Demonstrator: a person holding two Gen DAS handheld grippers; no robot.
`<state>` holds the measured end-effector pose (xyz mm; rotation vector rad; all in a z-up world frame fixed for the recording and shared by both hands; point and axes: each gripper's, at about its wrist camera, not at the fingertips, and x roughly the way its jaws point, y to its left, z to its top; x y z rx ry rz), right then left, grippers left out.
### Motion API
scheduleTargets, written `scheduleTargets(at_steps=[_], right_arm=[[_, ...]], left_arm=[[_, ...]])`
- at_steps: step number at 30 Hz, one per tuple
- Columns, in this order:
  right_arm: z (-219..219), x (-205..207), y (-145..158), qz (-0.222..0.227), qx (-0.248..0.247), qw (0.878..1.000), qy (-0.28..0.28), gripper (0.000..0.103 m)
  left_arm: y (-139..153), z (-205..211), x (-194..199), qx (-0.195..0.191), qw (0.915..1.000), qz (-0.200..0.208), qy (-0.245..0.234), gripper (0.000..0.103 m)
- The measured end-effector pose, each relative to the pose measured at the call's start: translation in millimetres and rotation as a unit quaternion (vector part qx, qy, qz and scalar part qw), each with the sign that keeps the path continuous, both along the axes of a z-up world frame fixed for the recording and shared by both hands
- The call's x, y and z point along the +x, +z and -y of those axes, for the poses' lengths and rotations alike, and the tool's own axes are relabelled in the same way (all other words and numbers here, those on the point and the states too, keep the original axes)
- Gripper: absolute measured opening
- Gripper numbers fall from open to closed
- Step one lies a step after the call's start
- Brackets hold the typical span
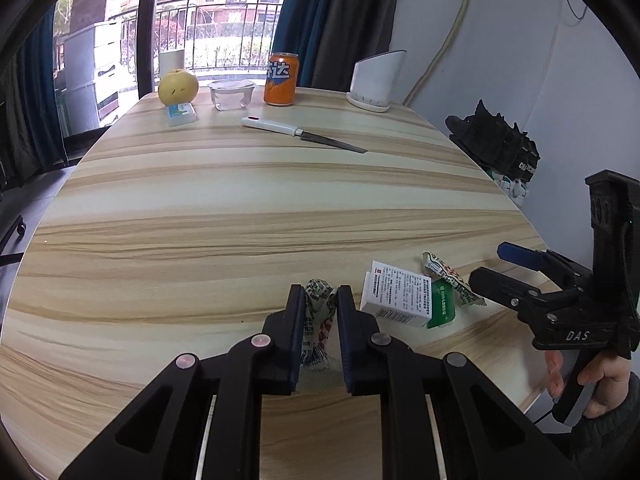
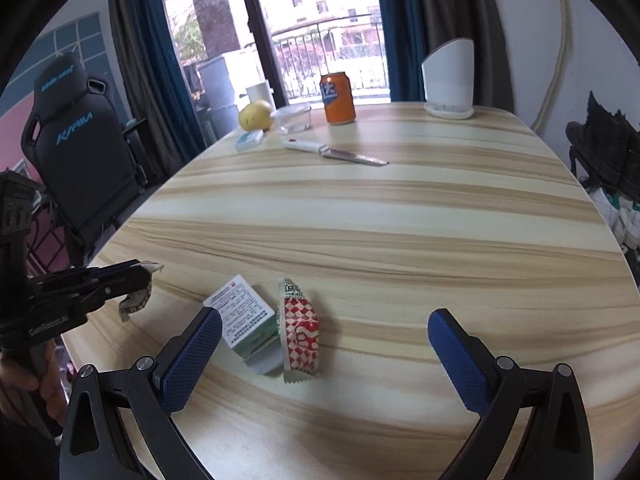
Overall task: Collect trash
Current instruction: 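Grasp the green-and-white wrapper with the right gripper while left holds its wrapper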
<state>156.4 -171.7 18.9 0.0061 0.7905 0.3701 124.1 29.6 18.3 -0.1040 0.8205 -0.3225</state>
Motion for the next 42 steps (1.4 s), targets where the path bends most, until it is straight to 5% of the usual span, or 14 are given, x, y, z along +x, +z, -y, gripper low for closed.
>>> scheduleTargets(at_steps=[12,21,32,42], right_arm=[[-7,12,-17,-0.026,-0.039,0.999,0.002,0.102],[-14,17,-26,-0.032,-0.061,0.998,0.010,0.078],[-16,16,-21,-0.016,-0.049,0.998,0.022,0.022],[-16,8,-9,0.006,-0.035,0.999,0.027,0.009]], left_arm=[[-2,-8,-2,-0.017,0.9999,0.000,-0.002,0.011],[0,-8,-4,-0.020,0.9998,0.003,-0.006,0.011],[0,-10,-4,-0.024,0.9997,0.004,-0.009,0.011],[9,-6,-8,-0.024,0.9995,0.014,-0.014,0.011]])
